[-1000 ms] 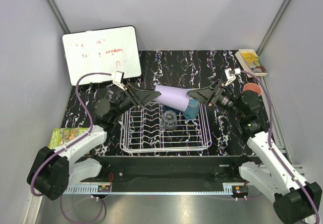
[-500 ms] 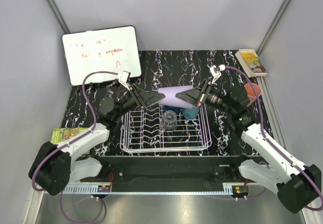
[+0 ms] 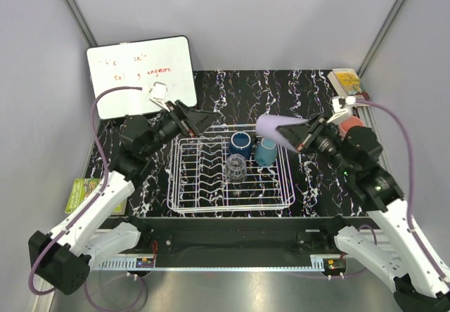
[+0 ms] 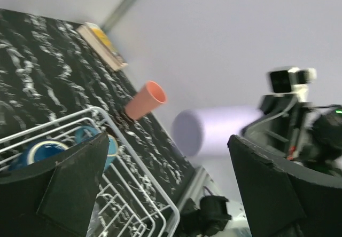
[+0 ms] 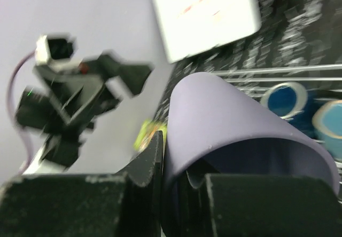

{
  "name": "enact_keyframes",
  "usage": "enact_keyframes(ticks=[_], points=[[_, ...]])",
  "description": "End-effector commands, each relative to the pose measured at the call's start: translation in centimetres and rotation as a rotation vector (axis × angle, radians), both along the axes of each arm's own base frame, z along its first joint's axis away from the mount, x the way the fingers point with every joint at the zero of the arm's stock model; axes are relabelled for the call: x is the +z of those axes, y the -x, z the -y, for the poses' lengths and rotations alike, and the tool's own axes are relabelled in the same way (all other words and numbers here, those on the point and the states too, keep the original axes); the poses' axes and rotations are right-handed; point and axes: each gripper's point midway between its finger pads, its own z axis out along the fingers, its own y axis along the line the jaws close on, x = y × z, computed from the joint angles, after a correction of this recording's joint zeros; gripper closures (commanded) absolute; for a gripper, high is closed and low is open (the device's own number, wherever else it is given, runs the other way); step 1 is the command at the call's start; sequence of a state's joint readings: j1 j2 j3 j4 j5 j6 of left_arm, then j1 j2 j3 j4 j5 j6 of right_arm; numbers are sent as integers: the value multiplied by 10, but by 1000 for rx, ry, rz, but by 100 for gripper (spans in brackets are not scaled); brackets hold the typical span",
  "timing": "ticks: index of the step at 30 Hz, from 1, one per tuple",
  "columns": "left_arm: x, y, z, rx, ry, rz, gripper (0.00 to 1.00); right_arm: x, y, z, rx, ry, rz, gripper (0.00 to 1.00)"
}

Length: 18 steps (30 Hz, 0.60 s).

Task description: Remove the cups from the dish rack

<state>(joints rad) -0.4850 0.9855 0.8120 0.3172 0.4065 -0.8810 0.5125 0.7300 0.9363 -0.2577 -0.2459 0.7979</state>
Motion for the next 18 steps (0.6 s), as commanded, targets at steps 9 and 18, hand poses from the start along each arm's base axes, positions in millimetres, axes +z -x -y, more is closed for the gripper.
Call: enact_keyframes(ticks=[9,18], points=[[-113,-16,-56,317,-356,-382,1,-51,-35,174,-973,583,-390,100],[-126,-6,-66,344,-396,-448,2,-32,-80,232,-1229,593,-475,100]])
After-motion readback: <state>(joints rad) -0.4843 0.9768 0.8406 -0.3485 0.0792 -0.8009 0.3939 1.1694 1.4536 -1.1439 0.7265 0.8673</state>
